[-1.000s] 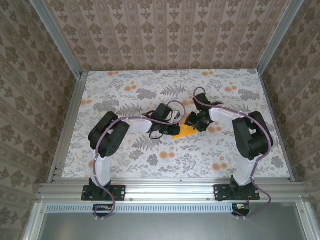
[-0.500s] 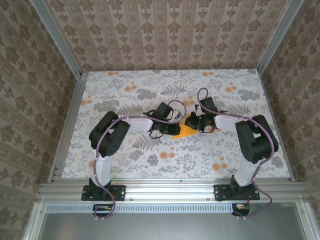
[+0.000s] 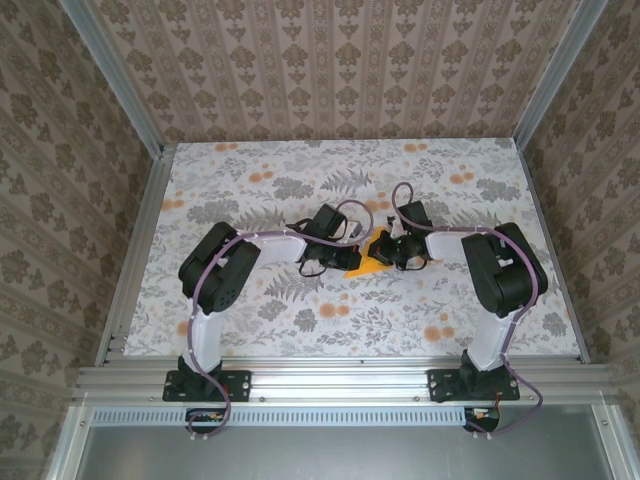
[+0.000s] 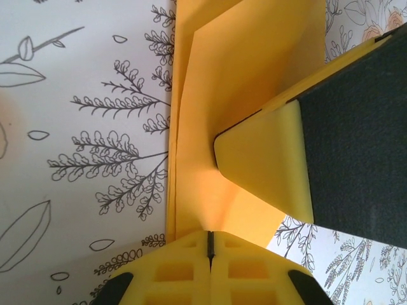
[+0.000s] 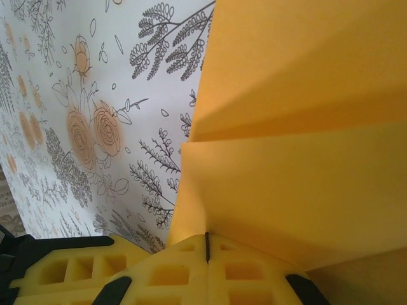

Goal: Fold a paper plane with a square sheet of paper (pick it up from the middle)
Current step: Fourth fold the wing at the center of the table.

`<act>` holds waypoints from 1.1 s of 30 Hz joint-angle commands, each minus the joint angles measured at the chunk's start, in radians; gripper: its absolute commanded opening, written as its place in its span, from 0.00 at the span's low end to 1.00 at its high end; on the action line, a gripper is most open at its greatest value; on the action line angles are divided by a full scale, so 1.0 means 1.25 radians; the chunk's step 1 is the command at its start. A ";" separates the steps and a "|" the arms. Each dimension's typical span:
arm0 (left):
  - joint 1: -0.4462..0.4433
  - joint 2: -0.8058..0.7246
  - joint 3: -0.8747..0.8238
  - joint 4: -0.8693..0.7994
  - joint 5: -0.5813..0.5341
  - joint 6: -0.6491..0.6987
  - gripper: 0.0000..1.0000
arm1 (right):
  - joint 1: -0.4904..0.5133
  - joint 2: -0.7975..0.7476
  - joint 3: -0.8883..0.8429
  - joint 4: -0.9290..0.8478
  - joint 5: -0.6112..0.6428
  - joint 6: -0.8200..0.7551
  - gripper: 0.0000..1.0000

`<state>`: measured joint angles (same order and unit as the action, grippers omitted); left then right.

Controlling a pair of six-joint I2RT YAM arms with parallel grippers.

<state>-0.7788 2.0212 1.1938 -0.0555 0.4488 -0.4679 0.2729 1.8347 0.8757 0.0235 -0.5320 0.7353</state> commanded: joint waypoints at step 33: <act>0.060 -0.168 -0.263 0.161 0.057 -0.109 0.00 | 0.107 0.062 -0.006 0.082 -0.008 0.097 0.03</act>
<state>-0.7113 1.8221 0.9199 0.1886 0.5198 -0.5808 0.4084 1.8679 0.8688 0.1318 -0.5713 0.8299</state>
